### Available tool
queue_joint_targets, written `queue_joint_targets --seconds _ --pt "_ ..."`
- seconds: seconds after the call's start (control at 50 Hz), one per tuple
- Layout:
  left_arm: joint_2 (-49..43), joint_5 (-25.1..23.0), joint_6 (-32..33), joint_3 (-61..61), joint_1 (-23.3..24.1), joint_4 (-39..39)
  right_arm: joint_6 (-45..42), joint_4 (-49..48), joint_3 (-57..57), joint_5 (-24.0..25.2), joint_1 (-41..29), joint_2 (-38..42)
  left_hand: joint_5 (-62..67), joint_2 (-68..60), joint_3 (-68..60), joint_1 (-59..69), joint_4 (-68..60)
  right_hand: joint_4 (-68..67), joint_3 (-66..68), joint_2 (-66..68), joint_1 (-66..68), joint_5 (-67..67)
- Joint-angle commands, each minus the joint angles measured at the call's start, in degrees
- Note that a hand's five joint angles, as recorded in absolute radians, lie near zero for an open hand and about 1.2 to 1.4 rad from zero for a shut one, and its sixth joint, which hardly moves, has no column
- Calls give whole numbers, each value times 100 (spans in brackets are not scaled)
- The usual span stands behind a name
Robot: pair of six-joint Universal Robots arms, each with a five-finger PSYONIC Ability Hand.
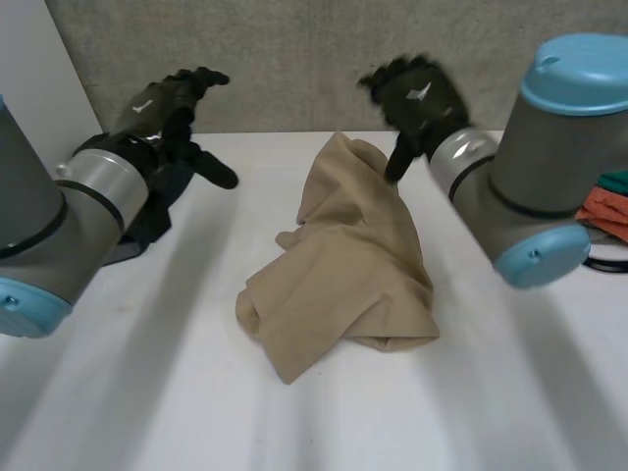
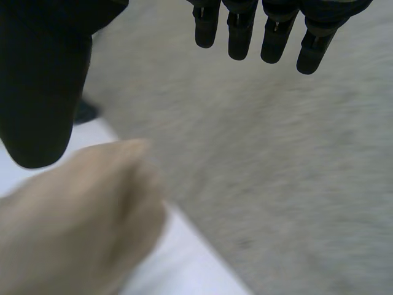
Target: Fold the laundry.
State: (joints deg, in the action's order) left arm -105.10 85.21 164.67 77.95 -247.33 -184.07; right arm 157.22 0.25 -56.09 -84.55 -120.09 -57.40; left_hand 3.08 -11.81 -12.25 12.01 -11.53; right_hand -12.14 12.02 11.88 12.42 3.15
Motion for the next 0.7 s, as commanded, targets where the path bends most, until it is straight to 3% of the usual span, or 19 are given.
queue_joint_targets --seconds 0.02,0.16,0.36,0.4,0.42,0.46,0.56,0.6,0.66,0.7 --pt "-28 13 628 -78 -368 204 -648 1090 -490 159 -514 -8 -308 181 225 -201 153 214 -202 -188 -242 -315" --pt "-90 4 839 -69 -466 275 -965 1320 -1149 176 -954 176 -308 181 225 -201 153 -796 807 821 767 694" --pt "-142 40 874 -34 -343 249 -1343 28 -1448 123 -1104 905 -308 181 225 -201 153 -1265 1276 1291 1237 1163" --pt "-151 57 874 -25 -342 249 -1369 -183 -1431 106 -1104 993 -308 181 225 -201 153 -2955 2966 2980 2926 2853" --pt "-160 75 874 -25 -342 249 -1352 -410 -1370 88 -1087 1028 -308 181 225 -201 153 -6748 6760 6774 6720 6646" --pt "-169 92 874 -25 -351 249 -1282 -710 -1282 27 -1060 1020 -308 181 225 -201 153 -6786 6798 6812 6758 6685" --pt "-186 119 874 -25 -369 249 7 -1782 -1273 -797 -780 722 -308 181 225 -201 153 -6786 6798 6812 6758 6685" --pt "-195 128 883 -25 -369 249 991 -2239 -1273 -1334 -420 266 -308 181 225 -201 153 -6786 6798 6812 6758 6685" --pt "-186 136 918 -43 -360 249 1669 -2294 -1299 -1721 80 -270 -308 181 225 -201 153 -6786 6798 6812 6758 6685" --pt "-195 136 944 -43 -343 249 1672 -2188 -1299 -1731 275 -386 -308 181 225 -201 153 -6786 6798 6812 6758 6685"
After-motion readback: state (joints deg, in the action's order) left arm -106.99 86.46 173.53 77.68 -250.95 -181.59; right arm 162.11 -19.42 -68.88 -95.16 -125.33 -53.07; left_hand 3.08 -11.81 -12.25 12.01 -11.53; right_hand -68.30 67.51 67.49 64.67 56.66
